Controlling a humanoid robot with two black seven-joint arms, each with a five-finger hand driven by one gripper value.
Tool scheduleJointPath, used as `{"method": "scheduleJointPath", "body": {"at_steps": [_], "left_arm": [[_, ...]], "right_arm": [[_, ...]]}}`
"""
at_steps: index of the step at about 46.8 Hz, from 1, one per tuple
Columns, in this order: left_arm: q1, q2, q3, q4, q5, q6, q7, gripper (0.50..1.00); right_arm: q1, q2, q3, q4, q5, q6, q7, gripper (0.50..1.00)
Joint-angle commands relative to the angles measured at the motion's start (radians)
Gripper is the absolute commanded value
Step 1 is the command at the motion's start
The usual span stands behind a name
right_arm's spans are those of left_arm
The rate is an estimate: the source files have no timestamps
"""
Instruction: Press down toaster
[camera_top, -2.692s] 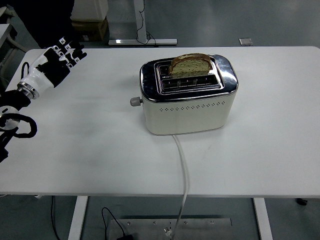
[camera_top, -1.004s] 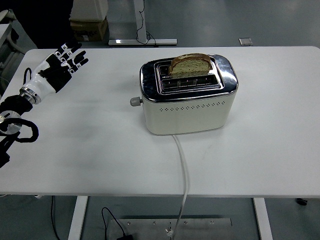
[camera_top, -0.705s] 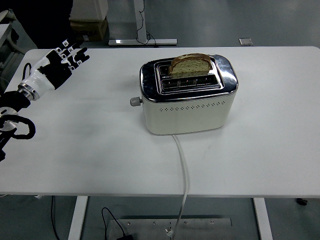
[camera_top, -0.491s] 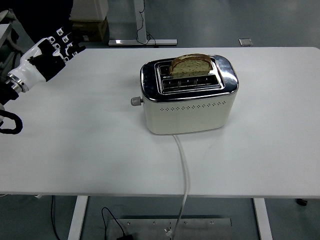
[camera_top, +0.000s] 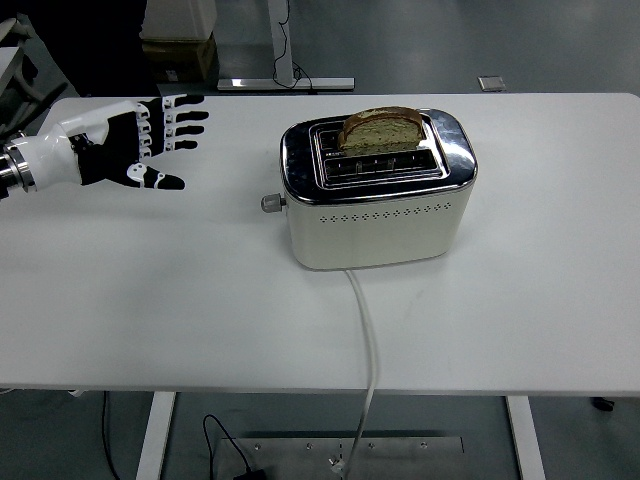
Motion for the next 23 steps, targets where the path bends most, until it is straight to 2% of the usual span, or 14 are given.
{"method": "scheduleJointPath", "body": {"at_steps": [1,9,23], "left_arm": [[-0.006,0.016,0.008,-0.014,0.094,-0.004,0.015,1.000],[-0.013,0.027,0.008,-0.023,0.219,-0.004,0.016,1.000],[-0.065,0.005,0.037,-0.026,0.410,-0.004,0.016,1.000]], "right_arm": [[0.000,0.000,0.000,0.000,0.000,0.000,0.000,1.000],[0.000,0.000,0.000,0.000,0.000,0.000,0.000,0.998],[0.000,0.000,0.000,0.000,0.000,0.000,0.000,0.998]]}}
